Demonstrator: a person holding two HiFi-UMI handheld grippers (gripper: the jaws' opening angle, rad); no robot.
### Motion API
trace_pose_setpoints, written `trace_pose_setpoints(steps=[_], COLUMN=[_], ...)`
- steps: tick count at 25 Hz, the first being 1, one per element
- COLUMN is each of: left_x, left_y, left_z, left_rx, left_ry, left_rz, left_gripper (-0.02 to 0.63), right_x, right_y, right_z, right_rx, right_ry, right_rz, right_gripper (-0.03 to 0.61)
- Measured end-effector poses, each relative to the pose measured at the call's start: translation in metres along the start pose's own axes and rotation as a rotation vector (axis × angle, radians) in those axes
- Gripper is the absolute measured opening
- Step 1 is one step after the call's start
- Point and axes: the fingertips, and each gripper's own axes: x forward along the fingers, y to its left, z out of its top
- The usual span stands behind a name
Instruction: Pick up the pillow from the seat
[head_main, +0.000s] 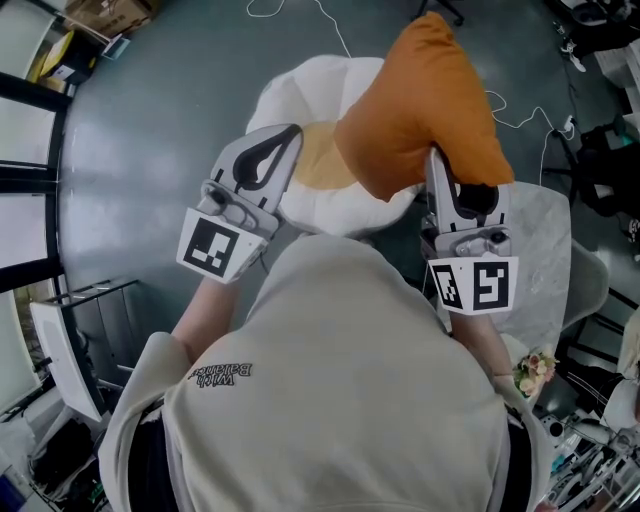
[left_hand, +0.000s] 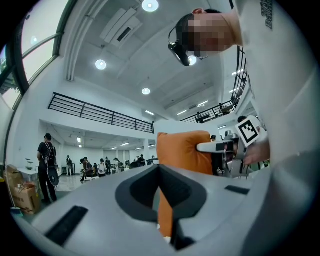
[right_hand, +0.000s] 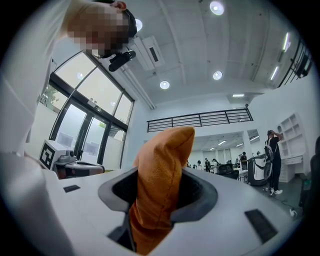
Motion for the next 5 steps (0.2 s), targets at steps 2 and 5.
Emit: trace_pose_setpoints(steps=[2,5], left_x=[-0.0007,0.0002], left_y=[-0.0013,-0.0027], left_z=[-0.0005,-0.0011], left_rx=[0.001,-0.005], left_ry=[0.002,0.002], left_rz=[-0.001,-0.002], left_gripper=[0.009,0.009], right_x=[0.0,0.0005], right_y=[0.0014,0.0017], right_z=[-0.0009,-0.0024], right_rx=[0.0,-0.004], right_ry=[0.004,0.012], right_rz=[0.004,0.008], right_gripper=[0.193,0.193])
